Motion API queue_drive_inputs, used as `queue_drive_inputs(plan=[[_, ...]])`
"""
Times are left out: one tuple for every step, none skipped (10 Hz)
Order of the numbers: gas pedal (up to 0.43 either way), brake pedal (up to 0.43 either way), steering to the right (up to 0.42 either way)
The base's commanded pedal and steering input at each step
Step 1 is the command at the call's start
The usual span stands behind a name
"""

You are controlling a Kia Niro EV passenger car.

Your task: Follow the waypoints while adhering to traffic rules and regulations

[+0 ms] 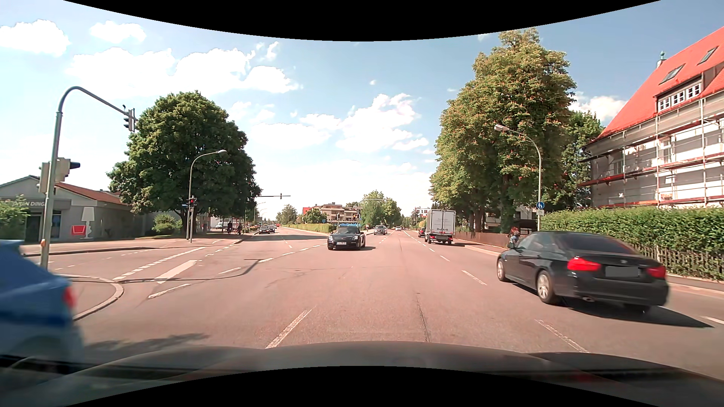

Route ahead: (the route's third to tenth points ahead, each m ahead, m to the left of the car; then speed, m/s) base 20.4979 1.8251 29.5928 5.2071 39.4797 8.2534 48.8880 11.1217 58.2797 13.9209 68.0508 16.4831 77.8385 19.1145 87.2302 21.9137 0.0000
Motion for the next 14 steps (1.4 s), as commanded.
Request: queue_drive_inputs(plan=[[0.000,0.183,-0.006],[0.000,0.128,-0.006],[0.000,0.085,-0.006],[0.000,0.061,-0.006],[0.000,0.037,-0.005],[0.000,0.030,-0.005],[0.000,0.024,-0.005],[0.000,0.024,-0.005],[0.000,0.018,-0.004],[0.000,0.006,-0.004],[0.000,0.000,-0.003],[0.000,0.000,-0.003],[0.000,0.000,-0.002],[0.000,0.000,0.000]])
